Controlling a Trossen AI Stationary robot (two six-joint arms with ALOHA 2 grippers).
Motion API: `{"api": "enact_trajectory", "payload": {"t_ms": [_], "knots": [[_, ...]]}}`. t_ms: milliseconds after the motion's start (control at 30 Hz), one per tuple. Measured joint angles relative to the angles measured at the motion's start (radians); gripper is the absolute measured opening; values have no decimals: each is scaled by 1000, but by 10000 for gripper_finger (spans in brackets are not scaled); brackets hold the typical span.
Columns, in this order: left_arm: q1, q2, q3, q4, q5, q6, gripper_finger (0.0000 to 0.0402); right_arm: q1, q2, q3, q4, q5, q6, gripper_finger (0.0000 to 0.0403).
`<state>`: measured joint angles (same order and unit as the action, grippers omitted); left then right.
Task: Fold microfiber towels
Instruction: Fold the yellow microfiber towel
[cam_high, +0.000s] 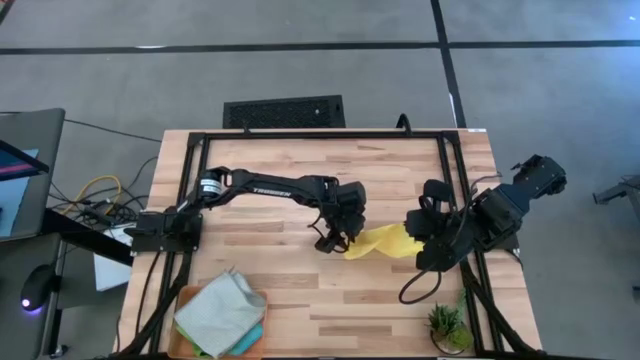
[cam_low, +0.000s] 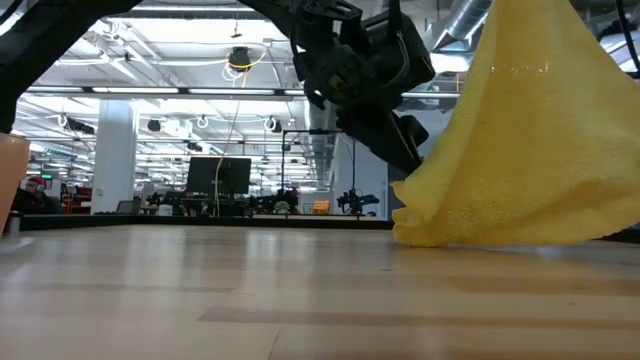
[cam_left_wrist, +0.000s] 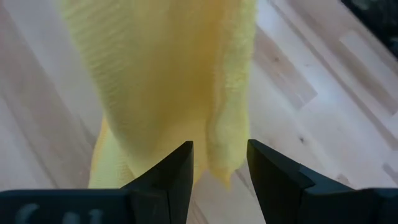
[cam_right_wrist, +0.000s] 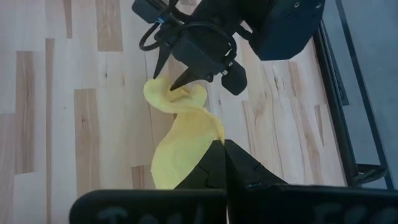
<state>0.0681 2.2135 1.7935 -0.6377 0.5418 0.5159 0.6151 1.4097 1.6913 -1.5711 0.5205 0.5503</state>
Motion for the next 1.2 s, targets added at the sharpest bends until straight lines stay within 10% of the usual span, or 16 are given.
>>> {"api": "enact_trajectory", "payload": {"t_ms": [533,900,1200], "knots": [[-28,47,-4,-47,19,-26,137,0,1,0,0,-2,0,6],[-3,7,-2,-61,45,-24,14,0,1,0,0,-1,0,6],[17,-50,-2,-171,-113,-30,2,-29,0,-30,0,44,-1,6]]}}
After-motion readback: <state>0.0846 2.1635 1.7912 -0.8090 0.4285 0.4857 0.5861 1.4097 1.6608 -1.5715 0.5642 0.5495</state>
